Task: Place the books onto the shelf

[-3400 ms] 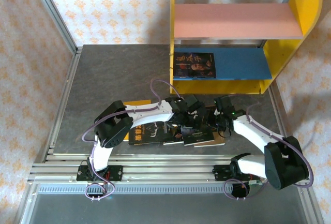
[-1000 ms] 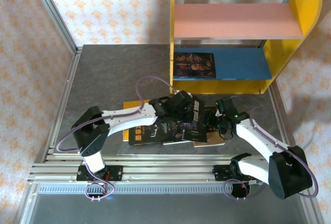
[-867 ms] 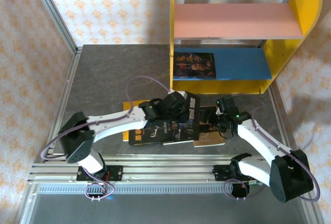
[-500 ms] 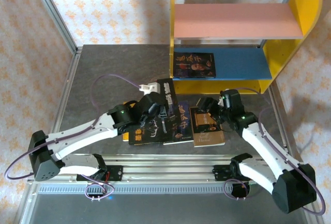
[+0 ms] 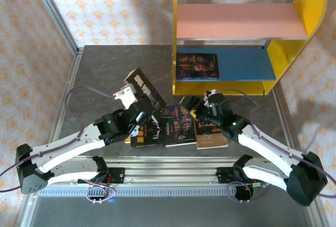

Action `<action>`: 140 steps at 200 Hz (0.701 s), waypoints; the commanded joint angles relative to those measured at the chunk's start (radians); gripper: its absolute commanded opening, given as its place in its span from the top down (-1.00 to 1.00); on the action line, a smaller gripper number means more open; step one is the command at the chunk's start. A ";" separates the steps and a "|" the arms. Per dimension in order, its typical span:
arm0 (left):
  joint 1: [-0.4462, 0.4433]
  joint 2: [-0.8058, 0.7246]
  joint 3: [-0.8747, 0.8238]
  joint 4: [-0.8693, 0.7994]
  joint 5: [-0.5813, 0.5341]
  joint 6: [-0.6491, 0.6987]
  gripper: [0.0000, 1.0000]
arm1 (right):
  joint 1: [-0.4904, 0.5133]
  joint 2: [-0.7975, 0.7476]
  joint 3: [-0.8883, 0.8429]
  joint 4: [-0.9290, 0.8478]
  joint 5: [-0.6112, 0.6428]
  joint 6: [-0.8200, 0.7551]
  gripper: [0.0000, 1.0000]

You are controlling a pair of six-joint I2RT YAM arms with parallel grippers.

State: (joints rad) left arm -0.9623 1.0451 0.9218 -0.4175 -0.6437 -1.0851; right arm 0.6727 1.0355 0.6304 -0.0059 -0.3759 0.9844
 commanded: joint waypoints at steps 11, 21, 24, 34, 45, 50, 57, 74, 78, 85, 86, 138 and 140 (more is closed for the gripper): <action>-0.001 -0.061 -0.008 0.103 -0.231 -0.064 1.00 | 0.091 0.115 0.101 0.221 0.091 0.094 -0.85; -0.001 -0.068 -0.008 0.107 -0.243 -0.062 1.00 | 0.112 0.144 0.113 0.279 0.102 0.125 -0.86; 0.000 -0.070 -0.008 0.110 -0.246 -0.059 1.00 | 0.118 0.163 0.118 0.294 0.105 0.135 -0.86; -0.001 -0.076 -0.010 0.121 -0.251 -0.057 1.00 | 0.137 0.202 0.131 0.340 0.112 0.159 -0.86; 0.000 -0.083 -0.018 0.138 -0.256 -0.053 1.00 | 0.156 0.235 0.147 0.381 0.112 0.183 -0.86; -0.001 -0.085 -0.022 0.148 -0.257 -0.053 1.00 | 0.163 0.252 0.156 0.394 0.113 0.189 -0.86; -0.001 -0.089 -0.028 0.163 -0.258 -0.052 1.00 | 0.173 0.269 0.169 0.401 0.113 0.201 -0.86; -0.002 -0.095 -0.042 0.197 -0.261 -0.049 1.00 | 0.195 0.309 0.189 0.431 0.111 0.236 -0.86; -0.002 -0.096 -0.047 0.209 -0.261 -0.046 1.00 | 0.200 0.314 0.191 0.440 0.111 0.245 -0.86; -0.001 -0.099 -0.054 0.231 -0.262 -0.040 1.00 | 0.207 0.327 0.195 0.452 0.112 0.259 -0.86; -0.001 -0.100 -0.056 0.234 -0.263 -0.039 1.00 | 0.208 0.329 0.196 0.454 0.112 0.261 -0.86; 0.000 -0.112 -0.103 0.364 -0.266 -0.023 1.00 | 0.235 0.391 0.228 0.526 0.119 0.358 -0.84; -0.001 -0.113 -0.104 0.368 -0.266 -0.022 1.00 | 0.237 0.393 0.229 0.526 0.122 0.360 -0.84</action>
State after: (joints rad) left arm -0.9623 0.9619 0.8284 -0.1825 -0.8242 -1.1198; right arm 0.8959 1.4094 0.8162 0.4412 -0.2901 1.2743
